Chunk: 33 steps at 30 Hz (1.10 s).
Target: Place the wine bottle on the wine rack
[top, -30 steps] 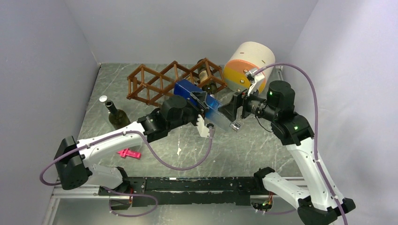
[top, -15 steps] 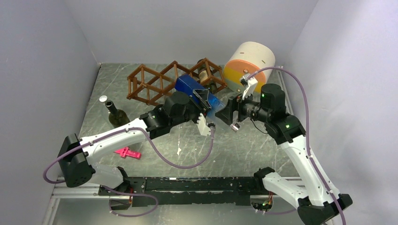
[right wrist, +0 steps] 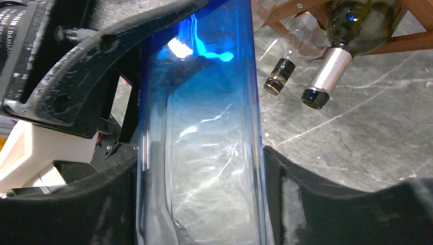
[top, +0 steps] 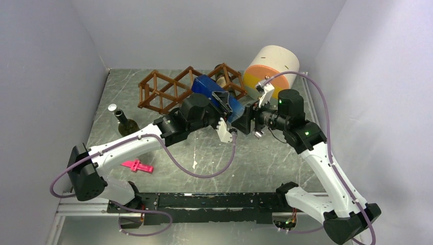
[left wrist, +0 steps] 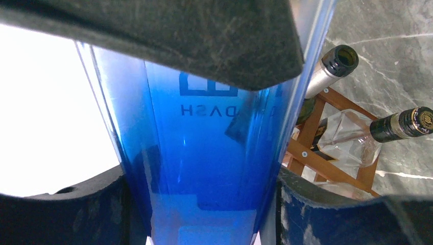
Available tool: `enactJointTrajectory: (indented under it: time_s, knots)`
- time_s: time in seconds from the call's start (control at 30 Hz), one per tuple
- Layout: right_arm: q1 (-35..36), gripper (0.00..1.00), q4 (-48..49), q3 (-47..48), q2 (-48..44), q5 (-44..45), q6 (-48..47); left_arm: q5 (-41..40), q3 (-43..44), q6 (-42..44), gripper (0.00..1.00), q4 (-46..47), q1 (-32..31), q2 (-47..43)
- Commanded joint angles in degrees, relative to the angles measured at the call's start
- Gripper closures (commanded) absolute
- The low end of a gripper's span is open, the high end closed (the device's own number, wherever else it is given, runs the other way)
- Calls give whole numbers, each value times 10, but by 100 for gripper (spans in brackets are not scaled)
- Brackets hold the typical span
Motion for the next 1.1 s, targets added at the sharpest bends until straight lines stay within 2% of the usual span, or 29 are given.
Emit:
enactJointTrajectory:
  time_s: [0.0,0.17,0.2,0.23,0.27,0.33,0.37,0.4,0.43,0.67,0.77,0.97,1.07]
  knots:
    - [9,36,7,-4,-1,7,7,-7,42,-9,93,100,1,-20]
    - [10,73,14,-3,-10,28,15,-2,43,-34,93,97,1,-22]
    - [10,85,16,-1,-11,32,15,-3,36,-35,91,110,1,-25]
    - [10,93,17,0,-13,38,17,-4,30,-40,84,121,1,-28]
    - [10,100,21,0,-18,42,19,-3,25,-46,74,129,1,-31]
    - [10,100,31,0,-27,54,25,4,20,-61,49,130,1,-37]
    - [10,100,35,0,-30,62,28,6,20,-72,34,125,0,-39]
    - [9,100,40,1,-34,69,30,8,20,-84,7,120,0,-40]
    - [10,100,45,1,-39,77,35,11,22,-95,0,110,1,-40]
    - [10,100,79,16,-61,159,56,21,6,-159,1,86,0,-33]
    - [10,100,79,25,-60,195,62,51,22,-202,1,49,1,-36]
    - [10,100,98,17,-67,204,70,74,-4,-305,1,106,2,-76]
    - [10,100,108,9,-68,197,74,-1,-14,-421,1,171,2,-96]
